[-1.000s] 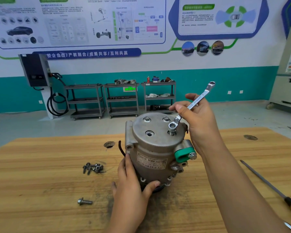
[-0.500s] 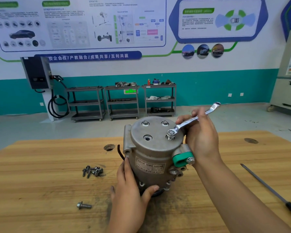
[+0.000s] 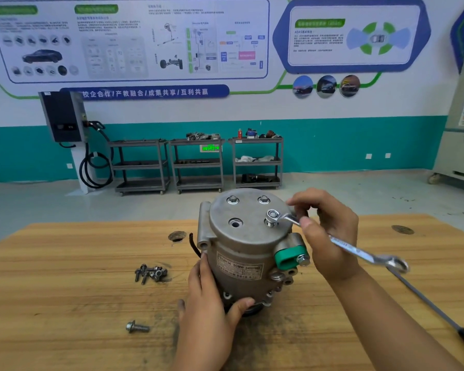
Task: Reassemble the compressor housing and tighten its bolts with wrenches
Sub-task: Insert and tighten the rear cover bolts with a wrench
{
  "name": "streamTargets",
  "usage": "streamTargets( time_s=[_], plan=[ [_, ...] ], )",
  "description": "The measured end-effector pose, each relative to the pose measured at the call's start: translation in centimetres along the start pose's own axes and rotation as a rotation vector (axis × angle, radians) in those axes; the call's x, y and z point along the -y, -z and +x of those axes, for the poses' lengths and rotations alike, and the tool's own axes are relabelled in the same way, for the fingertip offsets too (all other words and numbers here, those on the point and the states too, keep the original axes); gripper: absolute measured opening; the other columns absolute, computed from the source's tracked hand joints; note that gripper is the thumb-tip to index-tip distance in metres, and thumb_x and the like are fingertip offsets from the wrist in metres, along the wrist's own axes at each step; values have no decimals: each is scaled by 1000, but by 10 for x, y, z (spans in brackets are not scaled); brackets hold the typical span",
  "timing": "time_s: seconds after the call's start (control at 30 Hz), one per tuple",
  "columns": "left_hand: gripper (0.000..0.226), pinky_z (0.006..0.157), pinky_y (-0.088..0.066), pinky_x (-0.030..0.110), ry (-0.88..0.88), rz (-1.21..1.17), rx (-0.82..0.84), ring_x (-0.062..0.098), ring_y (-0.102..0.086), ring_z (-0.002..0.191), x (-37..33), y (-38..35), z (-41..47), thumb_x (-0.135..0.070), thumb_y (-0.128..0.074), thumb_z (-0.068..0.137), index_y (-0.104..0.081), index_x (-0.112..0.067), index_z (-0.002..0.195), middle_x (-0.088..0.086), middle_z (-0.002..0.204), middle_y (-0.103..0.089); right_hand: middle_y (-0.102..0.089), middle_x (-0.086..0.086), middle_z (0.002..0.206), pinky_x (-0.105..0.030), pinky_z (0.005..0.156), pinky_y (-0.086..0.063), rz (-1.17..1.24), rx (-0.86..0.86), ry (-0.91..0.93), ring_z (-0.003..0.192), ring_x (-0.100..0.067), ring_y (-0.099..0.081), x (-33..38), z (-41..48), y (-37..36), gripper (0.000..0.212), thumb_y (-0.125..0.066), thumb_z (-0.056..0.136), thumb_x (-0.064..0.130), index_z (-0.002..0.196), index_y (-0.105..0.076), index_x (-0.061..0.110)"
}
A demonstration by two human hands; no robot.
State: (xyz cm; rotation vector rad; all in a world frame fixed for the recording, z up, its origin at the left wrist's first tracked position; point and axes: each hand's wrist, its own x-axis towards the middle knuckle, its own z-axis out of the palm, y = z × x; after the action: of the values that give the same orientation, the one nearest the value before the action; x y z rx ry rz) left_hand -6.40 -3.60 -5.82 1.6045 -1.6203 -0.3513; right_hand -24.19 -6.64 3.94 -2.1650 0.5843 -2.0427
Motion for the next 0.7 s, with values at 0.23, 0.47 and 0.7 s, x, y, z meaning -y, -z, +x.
streamTargets(
  time_s=[0.23,0.47,0.7],
  plan=[
    [112,110,-28,46,21,45,10,10,-25,138,-2,-1,2,-61,-64,74,18,-31,145,-13,152,1,-57,5,67,-22,59,-44,-311,338,55,63,-10,-51,15,12,16,12,-58,71,20,78,-62,12],
    [112,110,-28,46,7,42,6,11,-25,138,-3,-2,2,-60,-63,75,19,-30,145,-14,151,1,-65,16,87,-15,77,-47,-353,664,-304,85,-4,-59,35,32,39,31,-68,81,6,88,-62,35],
    [112,110,-28,45,8,18,-2,11,-27,137,-2,-3,2,-57,-66,74,17,-32,145,-14,150,-1,-65,20,95,-16,81,-44,-427,680,-299,96,0,-56,43,39,46,41,-66,81,6,98,-66,44]
  ],
)
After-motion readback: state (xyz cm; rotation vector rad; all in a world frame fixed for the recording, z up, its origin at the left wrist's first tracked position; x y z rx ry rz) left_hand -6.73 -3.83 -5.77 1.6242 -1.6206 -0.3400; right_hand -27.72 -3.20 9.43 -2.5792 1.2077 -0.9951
